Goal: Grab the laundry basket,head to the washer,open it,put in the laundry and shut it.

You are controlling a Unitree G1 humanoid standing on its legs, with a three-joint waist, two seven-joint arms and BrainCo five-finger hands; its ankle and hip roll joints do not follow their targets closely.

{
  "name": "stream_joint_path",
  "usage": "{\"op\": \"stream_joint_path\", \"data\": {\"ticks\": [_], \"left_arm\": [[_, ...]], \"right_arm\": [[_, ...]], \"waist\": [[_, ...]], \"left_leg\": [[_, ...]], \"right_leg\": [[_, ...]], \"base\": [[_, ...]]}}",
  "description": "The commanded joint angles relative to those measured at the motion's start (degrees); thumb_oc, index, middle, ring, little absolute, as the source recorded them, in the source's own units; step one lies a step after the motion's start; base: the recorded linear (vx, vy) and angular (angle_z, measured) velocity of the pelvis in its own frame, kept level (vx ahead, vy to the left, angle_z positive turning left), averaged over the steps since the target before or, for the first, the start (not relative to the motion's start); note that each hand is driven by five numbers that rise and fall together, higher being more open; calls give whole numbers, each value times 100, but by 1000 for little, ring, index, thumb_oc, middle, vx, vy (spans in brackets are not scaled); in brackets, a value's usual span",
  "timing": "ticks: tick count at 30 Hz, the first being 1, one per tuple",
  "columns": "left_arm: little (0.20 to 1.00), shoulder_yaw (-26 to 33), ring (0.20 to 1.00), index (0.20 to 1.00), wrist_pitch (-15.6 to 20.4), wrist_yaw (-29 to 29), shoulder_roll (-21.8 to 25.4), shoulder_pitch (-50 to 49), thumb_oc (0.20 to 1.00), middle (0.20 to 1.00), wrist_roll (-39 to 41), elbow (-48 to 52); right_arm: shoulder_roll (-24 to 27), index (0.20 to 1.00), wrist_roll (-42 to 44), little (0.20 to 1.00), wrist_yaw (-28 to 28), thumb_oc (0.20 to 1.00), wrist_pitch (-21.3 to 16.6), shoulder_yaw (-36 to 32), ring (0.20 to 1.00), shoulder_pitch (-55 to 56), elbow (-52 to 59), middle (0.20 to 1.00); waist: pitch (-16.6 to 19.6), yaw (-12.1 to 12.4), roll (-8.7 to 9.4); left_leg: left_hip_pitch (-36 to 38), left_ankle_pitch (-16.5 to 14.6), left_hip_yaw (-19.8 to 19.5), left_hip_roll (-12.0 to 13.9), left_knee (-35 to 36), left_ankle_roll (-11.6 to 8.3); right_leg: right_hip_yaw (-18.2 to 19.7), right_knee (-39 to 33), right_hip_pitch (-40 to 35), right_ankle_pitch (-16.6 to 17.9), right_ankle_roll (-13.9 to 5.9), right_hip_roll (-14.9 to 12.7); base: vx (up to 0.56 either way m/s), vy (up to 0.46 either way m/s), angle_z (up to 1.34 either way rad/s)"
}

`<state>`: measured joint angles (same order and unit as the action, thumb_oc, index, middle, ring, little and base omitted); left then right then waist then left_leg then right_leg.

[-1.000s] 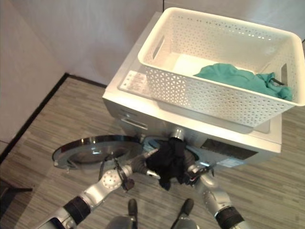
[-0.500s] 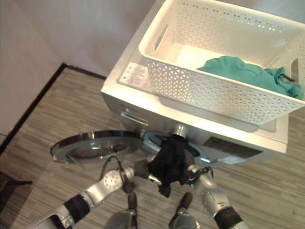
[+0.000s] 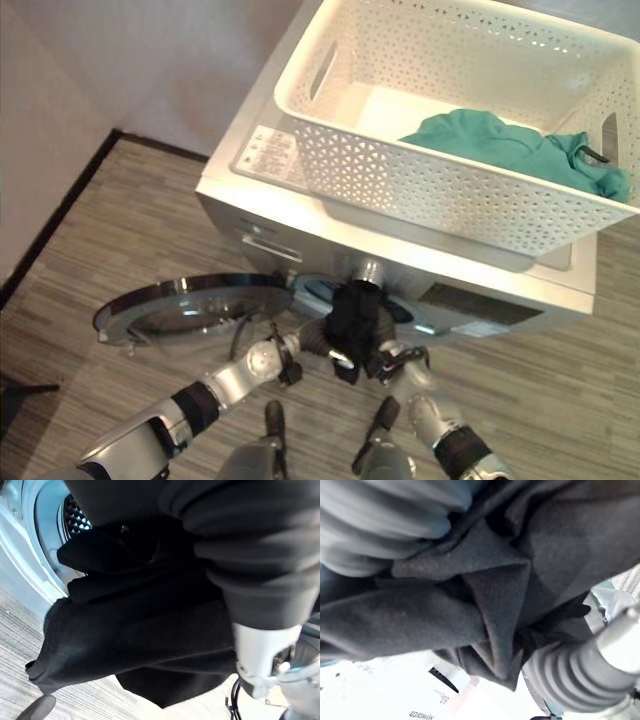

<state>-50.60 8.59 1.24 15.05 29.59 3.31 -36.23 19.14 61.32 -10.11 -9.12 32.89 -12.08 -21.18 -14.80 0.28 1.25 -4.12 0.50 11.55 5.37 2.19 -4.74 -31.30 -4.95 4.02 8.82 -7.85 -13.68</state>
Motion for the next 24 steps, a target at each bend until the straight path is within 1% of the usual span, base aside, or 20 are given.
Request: {"op": "stream_joint_path", "data": {"ticks": [1, 4, 6, 7, 8, 9, 10, 12, 13, 14, 15, 16, 17, 20, 24], "left_arm": [[1000, -567, 1000, 1000, 398, 31, -1122, 497, 1000, 1000, -246, -128], [1000, -397, 1000, 1000, 383, -108, -1123, 461, 1000, 1000, -83, -218], [1000, -338, 1000, 1000, 392, -144, -1113, 459, 1000, 1000, -40, -235], [868, -247, 868, 868, 410, -221, -1070, 409, 868, 868, 30, -229], [473, -174, 473, 473, 425, -286, -1073, 408, 473, 473, 76, -313], [473, -172, 473, 473, 430, -287, -1078, 410, 473, 473, 76, -320], [200, -99, 200, 200, 426, -343, -1065, 388, 200, 200, 107, -373], [200, 11, 200, 200, 430, -357, -991, 287, 200, 200, 203, -316], [200, 62, 200, 200, 389, -272, -930, 170, 200, 200, 304, -297], [200, 60, 200, 200, 386, -271, -928, 165, 200, 200, 305, -291], [200, 174, 200, 200, 394, -342, -825, 80, 200, 200, 265, -294], [200, 173, 200, 200, 393, -342, -827, 75, 200, 200, 265, -291], [200, 295, 200, 200, 413, -374, -798, 25, 200, 200, 378, -309], [200, 424, 200, 200, 419, -329, -655, -148, 200, 200, 361, -246], [200, 601, 200, 200, 416, -400, -633, -245, 200, 200, 418, -314]], "right_arm": [[-1048, 200, 218, 200, -491, 200, 165, 936, 200, -698, 272, 200], [-1007, 200, 197, 200, -574, 200, 316, 1224, 200, -640, 288, 200], [-980, 200, 190, 200, -591, 200, 340, 1283, 200, -610, 283, 200], [-907, 200, 118, 200, -604, 200, 362, 1299, 200, -562, 271, 200], [-883, 200, 104, 200, -606, 200, 369, 1296, 200, -543, 243, 200], [-881, 200, 103, 200, -607, 200, 368, 1298, 200, -543, 243, 200], [-832, 200, 74, 200, -603, 200, 356, 1245, 200, -529, 221, 200], [-723, 200, -1, 200, -583, 200, 330, 1125, 200, -433, 214, 200], [-586, 445, -202, 445, -521, 445, 312, 1003, 445, -344, 214, 445], [-585, 586, -206, 586, -518, 586, 314, 1002, 586, -337, 220, 586], [-396, 1000, -390, 1000, -495, 1000, 295, 844, 1000, -148, 235, 1000], [-392, 1000, -394, 1000, -492, 1000, 296, 844, 1000, -139, 241, 1000], [-300, 1000, -530, 1000, -487, 1000, 287, 759, 1000, -65, 246, 1000], [33, 1000, -949, 1000, -482, 1000, 233, 475, 1000, 213, 405, 1000], [217, 1000, -1088, 1000, -479, 1000, 213, 268, 1000, 397, 487, 1000]], "waist": [[13, 87, 134], [0, 115, 148], [-4, 117, 149], [-7, 134, 153], [-13, 142, 162], [-14, 138, 160], [-18, 136, 161], [-23, 140, 160], [-15, 128, 174], [-12, 130, 173], [-7, 118, 185], [-3, 118, 182], [-10, 105, 193], [1, 74, 223], [11, 44, 248]], "left_leg": [[-256, 24, 443, -15, 161, 132], [-239, 49, 451, 14, 163, 103], [-231, 53, 442, 21, 160, 96], [-218, 63, 438, 38, 163, 81], [-219, 72, 437, 49, 161, 75], [-219, 73, 435, 49, 160, 75], [-216, 80, 430, 47, 168, 70], [-203, 87, 426, 57, 177, 64], [-189, 84, 435, 61, 189, 62], [-188, 85, 435, 61, 190, 62], [-170, 86, 439, 65, 201, 60], [-170, 87, 438, 66, 202, 60], [-169, 93, 440, 70, 207, 56], [-157, 91, 455, 85, 224, 50], [-148, 92, 479, 86, 224, 53]], "right_leg": [[671, 456, 213, -600, -129, -74], [627, 472, 189, -625, -98, -54], [602, 470, 164, -632, -92, -47], [560, 466, 137, -639, -87, -42], [541, 470, 134, -643, -83, -39], [539, 470, 132, -644, -83, -38], [528, 472, 128, -646, -77, -32], [512, 471, 107, -651, -72, -27], [498, 468, 99, -651, -74, -24], [497, 467, 98, -651, -75, -24], [489, 469, 90, -664, -71, -20], [489, 469, 89, -664, -71, -19], [486, 474, 97, -666, -69, -14], [479, 465, 97, -666, -77, -10], [492, 466, 106, -660, -77, 0]], "base": [[0, 0, 0], [0, 0, 0], [0, 0, 0], [0, 0, 0], [0, 0, 0], [0, 0, 0], [0, 0, 0], [0, 0, 0], [0, 0, 0], [0, 0, 0], [0, 0, 0], [0, 0, 0], [0, 0, 0], [0, 0, 0], [0, 0, 0]]}}
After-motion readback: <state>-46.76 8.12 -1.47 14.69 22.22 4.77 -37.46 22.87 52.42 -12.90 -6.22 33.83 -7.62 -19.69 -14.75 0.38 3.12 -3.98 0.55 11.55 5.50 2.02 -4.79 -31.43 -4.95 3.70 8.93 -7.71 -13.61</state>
